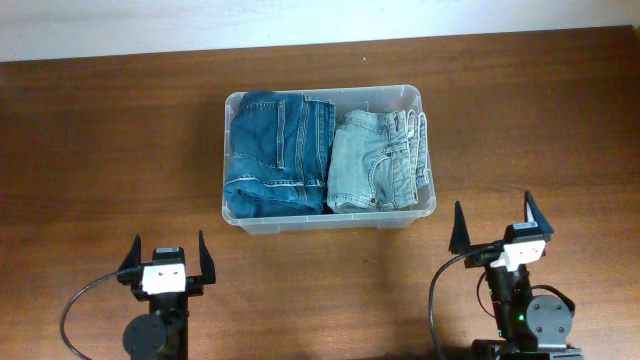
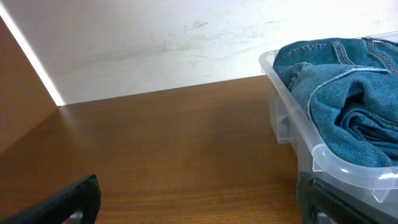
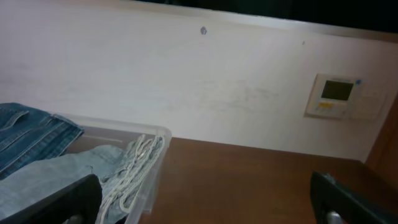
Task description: Pack container
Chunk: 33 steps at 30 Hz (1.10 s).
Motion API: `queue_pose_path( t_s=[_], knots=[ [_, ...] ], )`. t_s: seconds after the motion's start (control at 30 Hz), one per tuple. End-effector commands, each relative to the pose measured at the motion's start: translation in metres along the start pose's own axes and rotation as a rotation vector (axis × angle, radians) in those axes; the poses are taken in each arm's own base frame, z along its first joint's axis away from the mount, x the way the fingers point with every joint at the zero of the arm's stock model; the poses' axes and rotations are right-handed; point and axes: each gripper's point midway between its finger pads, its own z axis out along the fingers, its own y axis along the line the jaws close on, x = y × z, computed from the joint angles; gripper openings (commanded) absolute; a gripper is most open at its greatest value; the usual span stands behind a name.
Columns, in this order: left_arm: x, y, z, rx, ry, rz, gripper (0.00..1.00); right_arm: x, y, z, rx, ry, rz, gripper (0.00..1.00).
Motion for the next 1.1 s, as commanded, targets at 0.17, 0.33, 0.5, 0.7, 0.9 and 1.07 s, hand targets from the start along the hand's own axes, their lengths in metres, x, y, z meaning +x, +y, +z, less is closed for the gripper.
queue_pose_path(
  t_s=[0.17, 0.33, 0.5, 0.7, 0.9, 1.07],
  knots=[
    [0.001, 0.0, 0.0, -0.002, -0.002, 0.002, 1.0, 0.022, 0.008, -0.002, -0.012, 0.01, 0.01, 0.98],
    [0.001, 0.0, 0.0, -0.002, -0.002, 0.002, 1.0, 0.032, 0.009, -0.002, -0.014, 0.023, 0.012, 0.98],
    [0.001, 0.0, 0.0, -0.002, -0.002, 0.002, 1.0, 0.033, 0.005, -0.002, 0.028, 0.032, 0.016, 0.98],
    [0.001, 0.0, 0.0, -0.002, -0.002, 0.002, 1.0, 0.04, 0.011, -0.002, 0.01, 0.06, 0.019, 0.98],
    [0.001, 0.0, 0.0, -0.002, -0.002, 0.002, 1.0, 0.063, 0.018, -0.005, -0.027, 0.155, 0.024, 0.98],
    [0.001, 0.0, 0.0, -0.002, -0.002, 0.002, 1.0, 0.069, 0.019, -0.006, -0.031, 0.178, 0.028, 0.98]
  ],
)
